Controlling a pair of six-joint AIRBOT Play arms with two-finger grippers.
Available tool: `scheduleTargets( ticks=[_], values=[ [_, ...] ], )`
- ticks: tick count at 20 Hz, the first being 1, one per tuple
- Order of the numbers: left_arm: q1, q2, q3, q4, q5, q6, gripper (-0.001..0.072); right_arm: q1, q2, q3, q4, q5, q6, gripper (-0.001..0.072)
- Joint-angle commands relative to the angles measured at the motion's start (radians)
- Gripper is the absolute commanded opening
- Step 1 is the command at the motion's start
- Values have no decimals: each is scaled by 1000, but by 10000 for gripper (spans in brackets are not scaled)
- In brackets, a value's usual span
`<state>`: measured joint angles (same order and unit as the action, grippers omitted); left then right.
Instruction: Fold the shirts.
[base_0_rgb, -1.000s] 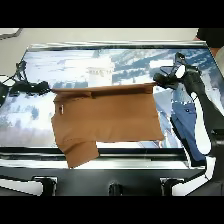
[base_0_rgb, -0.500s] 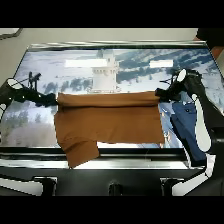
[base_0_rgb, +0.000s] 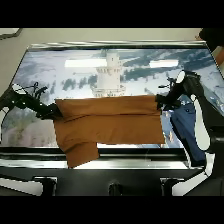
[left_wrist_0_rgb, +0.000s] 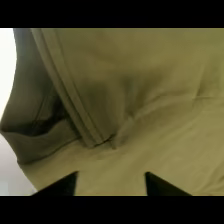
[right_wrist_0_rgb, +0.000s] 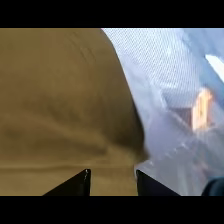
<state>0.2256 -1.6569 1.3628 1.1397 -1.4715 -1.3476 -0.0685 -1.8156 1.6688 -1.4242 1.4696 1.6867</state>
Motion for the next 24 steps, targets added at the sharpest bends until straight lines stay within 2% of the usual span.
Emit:
scheduleTargets(
  ticks=[1,4,6,9,12,15,19,22,23,24],
  values=[
    [31,16,19,-9,-130,-7,518,-19,44,21,8,148,-40,405],
    [78,115,-73,-9,-152,-14,514,-73,127,-67,51,222,-51,407],
    [102,235,-255,-9,-105,12,447,-86,224,-222,50,147,-54,406],
    [111,415,-558,-14,-21,51,449,-84,335,-420,55,55,-80,406],
    [110,505,-738,-106,39,85,450,-84,377,-498,53,39,-95,406],
    [109,511,-814,-177,69,88,449,-84,380,-507,54,43,-95,406],
    [109,511,-867,-182,102,88,443,-84,385,-555,47,33,-96,426],
    [109,511,-872,-225,159,92,418,-84,406,-612,40,-5,-98,426],
    [108,511,-872,-233,173,92,375,-84,409,-617,32,-10,-98,426],
    [100,511,-872,-232,187,92,369,-84,409,-617,25,-12,-98,426]
  ],
)
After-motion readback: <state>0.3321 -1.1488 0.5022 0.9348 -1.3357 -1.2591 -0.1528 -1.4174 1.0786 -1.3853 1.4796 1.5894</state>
